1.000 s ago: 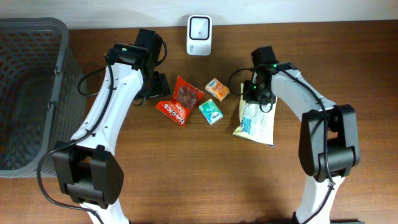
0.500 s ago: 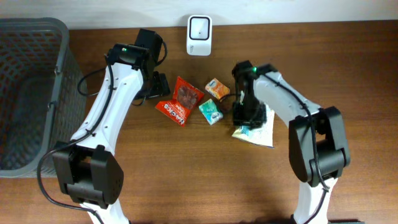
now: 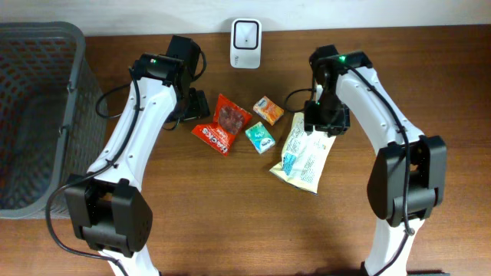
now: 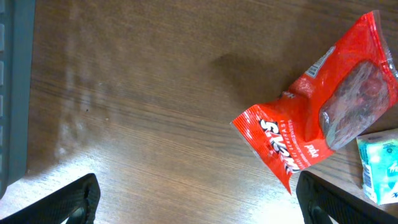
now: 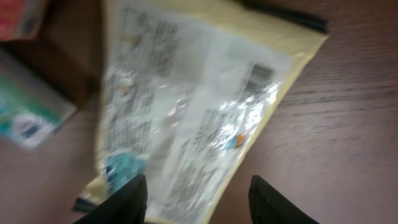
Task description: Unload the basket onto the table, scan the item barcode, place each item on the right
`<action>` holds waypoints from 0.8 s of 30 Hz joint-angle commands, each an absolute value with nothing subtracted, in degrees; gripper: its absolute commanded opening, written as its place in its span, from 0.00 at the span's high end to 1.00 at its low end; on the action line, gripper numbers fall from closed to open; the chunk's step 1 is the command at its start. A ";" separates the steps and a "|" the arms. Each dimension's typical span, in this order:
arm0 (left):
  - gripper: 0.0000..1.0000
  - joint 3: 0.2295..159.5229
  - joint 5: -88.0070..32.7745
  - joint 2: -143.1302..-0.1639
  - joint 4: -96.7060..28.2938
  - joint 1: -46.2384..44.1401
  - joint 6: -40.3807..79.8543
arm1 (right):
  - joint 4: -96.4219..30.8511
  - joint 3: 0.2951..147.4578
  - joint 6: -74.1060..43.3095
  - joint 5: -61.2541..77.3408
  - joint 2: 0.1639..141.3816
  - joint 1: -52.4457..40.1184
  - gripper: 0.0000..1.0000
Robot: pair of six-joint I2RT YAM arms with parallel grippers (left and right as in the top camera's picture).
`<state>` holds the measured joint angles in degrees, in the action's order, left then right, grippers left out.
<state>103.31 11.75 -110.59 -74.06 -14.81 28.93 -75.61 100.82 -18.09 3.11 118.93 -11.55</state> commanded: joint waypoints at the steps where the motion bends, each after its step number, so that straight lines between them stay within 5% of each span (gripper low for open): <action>1: 0.01 103.20 11.57 -110.67 -74.02 -14.50 28.23 | -71.77 94.54 -18.94 1.08 118.48 -11.53 0.59; 2: 0.01 103.20 11.57 -110.67 -74.02 -14.50 28.23 | -69.25 92.14 -18.96 2.87 118.48 -11.60 0.72; 4: 0.01 103.20 11.57 -110.67 -74.02 -14.50 28.23 | -63.48 86.85 -20.82 8.23 118.48 -11.60 0.79; 9: 0.01 103.20 11.57 -110.67 -74.02 -14.50 28.23 | -58.76 80.51 -21.93 0.23 118.48 -10.59 0.82; 16: 0.01 103.20 11.57 -110.67 -74.02 -14.50 28.23 | -38.33 83.94 -10.70 -5.69 118.48 -2.83 0.71; 20: 0.01 103.20 11.57 -110.67 -74.02 -14.50 28.23 | -50.41 97.54 -10.76 -4.97 118.43 -2.33 0.63; 22: 0.01 103.20 11.57 -110.67 -74.02 -14.50 28.23 | -61.78 105.34 -10.74 6.24 118.43 -2.94 0.36; 24: 0.01 103.20 11.57 -110.67 -74.02 -14.50 28.23 | -64.36 105.32 -10.74 18.57 118.48 -4.14 0.28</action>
